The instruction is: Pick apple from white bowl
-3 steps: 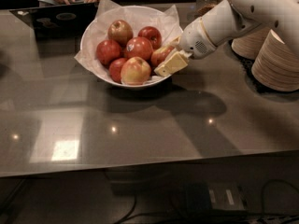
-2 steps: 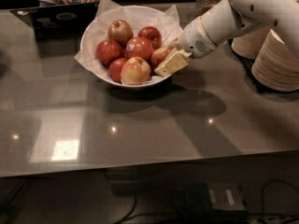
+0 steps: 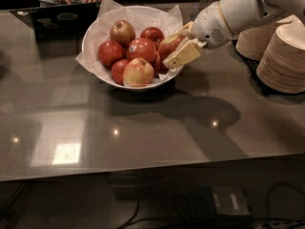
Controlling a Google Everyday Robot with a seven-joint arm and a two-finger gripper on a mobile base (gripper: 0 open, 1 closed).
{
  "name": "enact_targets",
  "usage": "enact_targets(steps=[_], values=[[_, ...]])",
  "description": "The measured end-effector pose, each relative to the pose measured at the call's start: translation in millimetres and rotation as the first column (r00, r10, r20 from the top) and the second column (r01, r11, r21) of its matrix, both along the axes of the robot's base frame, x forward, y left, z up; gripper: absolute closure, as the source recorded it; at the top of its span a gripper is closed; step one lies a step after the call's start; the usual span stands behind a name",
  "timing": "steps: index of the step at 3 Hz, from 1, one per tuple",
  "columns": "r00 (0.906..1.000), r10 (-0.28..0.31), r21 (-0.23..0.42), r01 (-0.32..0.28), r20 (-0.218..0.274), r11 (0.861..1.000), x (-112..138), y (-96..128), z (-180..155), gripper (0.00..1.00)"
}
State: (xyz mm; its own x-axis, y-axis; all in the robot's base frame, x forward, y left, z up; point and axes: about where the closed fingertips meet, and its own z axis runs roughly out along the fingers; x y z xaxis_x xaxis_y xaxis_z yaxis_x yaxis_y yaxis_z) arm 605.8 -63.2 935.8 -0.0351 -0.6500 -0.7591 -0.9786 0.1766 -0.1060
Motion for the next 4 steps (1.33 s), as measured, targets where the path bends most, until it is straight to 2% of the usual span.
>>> enact_targets(steps=[1,2,3,4], values=[[0.9948,0.076,0.043,-0.079,0.068,0.996,-6.6,0.8,31.7,1.0],[0.967,0.203,0.072,-0.216,0.154,0.974,-15.5,6.5,54.4,1.0],[0.9283,0.294,0.083,-0.319,0.228,0.944,-23.8,9.9,69.3,1.0],[0.9094,0.326,0.082,-0.357,0.258,0.931,-26.8,10.7,75.4,1.0]])
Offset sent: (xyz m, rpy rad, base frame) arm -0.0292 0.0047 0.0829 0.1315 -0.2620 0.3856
